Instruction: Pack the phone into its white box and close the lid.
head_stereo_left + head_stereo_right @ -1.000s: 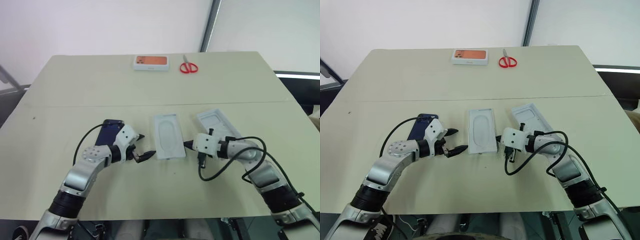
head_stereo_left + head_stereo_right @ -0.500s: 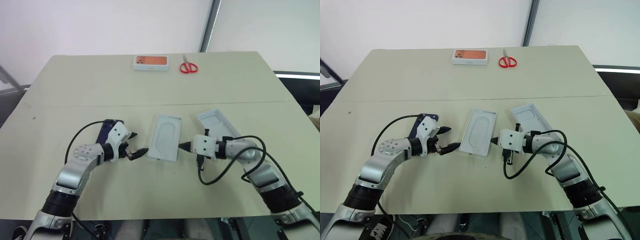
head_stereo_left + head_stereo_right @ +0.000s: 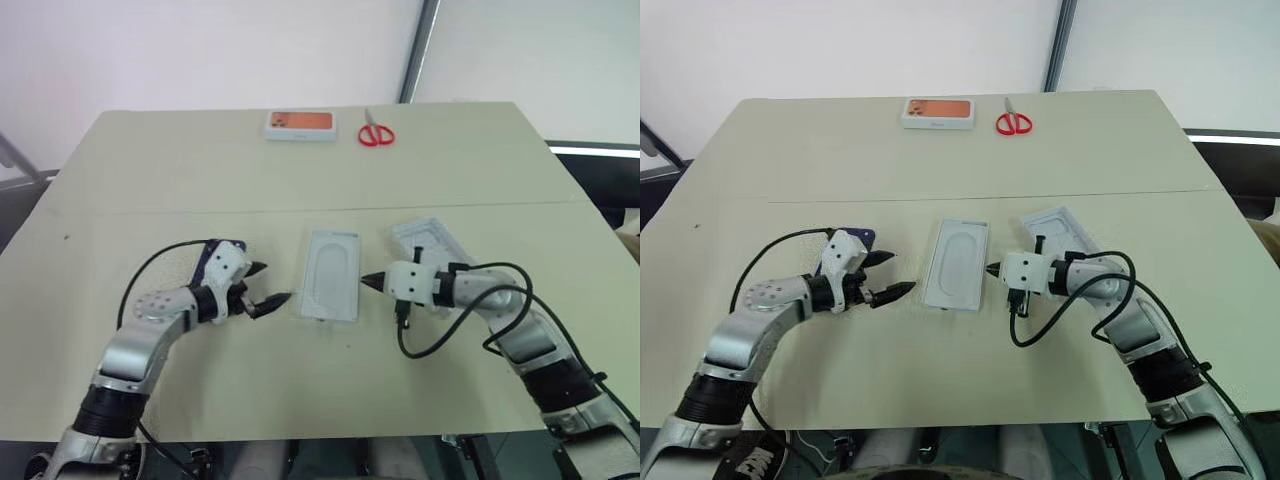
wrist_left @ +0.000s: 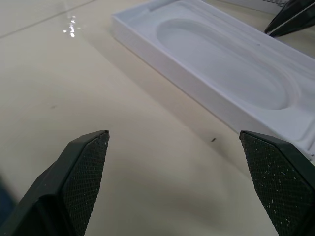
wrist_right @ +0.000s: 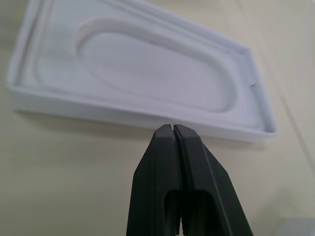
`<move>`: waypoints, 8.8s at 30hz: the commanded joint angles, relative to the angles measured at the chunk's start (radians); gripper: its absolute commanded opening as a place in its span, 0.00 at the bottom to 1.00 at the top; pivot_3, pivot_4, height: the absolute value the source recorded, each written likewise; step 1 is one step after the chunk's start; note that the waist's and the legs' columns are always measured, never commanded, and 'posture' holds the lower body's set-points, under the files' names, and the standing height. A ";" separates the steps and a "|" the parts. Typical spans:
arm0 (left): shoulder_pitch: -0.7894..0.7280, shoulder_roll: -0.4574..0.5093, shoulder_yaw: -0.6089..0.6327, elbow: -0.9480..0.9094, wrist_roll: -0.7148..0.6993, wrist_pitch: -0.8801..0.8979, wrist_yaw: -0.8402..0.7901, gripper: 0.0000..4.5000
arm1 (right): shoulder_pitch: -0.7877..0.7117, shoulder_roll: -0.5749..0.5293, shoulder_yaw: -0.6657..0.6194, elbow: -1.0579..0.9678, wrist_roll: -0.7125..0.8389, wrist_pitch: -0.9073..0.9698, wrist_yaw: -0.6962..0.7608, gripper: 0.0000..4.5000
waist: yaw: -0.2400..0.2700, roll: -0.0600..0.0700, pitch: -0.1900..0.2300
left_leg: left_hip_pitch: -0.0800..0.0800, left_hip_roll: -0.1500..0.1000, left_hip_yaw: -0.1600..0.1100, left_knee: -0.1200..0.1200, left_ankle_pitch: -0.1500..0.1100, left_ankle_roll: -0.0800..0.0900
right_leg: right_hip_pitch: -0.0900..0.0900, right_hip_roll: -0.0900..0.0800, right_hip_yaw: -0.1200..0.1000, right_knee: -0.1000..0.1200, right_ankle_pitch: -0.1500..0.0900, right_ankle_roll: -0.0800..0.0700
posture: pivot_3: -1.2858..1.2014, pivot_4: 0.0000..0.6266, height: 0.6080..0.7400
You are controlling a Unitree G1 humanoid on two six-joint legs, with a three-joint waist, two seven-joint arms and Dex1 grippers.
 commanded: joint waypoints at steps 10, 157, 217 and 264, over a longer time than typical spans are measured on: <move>-0.164 0.205 0.291 0.274 -0.225 0.316 -0.073 1.00 | -0.223 0.314 0.089 0.014 -0.014 0.152 -0.154 0.02 | -0.008 0.000 0.000 | 0.000 0.000 -0.001 -0.001 0.000 -0.001 | -0.003 0.001 0.000 0.002 0.000 0.000 | 0.52 0.24 1.00; -0.251 -0.237 0.603 0.260 -0.905 0.973 0.410 0.00 | -0.014 0.212 0.247 -0.253 0.102 0.483 0.089 0.96 | -0.001 -0.006 -0.007 | -0.008 0.000 -0.001 0.002 0.004 -0.006 | -0.016 0.001 0.002 0.012 -0.001 -0.001 | 0.52 0.24 1.00; -0.128 -0.200 0.275 0.037 -1.077 0.907 0.556 0.99 | 0.009 0.022 -0.093 -0.188 0.324 0.380 0.077 1.00 | 0.002 -0.006 -0.007 | -0.014 -0.001 0.000 0.006 0.002 -0.003 | -0.016 -0.002 0.002 0.012 -0.001 -0.001 | 0.52 0.24 1.00; -0.143 0.033 0.153 0.083 -0.659 0.726 0.364 0.00 | 0.003 0.081 0.048 -0.029 0.081 0.277 -0.046 0.01 | 0.001 -0.005 -0.006 | -0.014 -0.002 0.000 0.005 0.003 -0.003 | -0.017 -0.002 0.002 0.012 -0.001 -0.001 | 0.52 0.24 1.00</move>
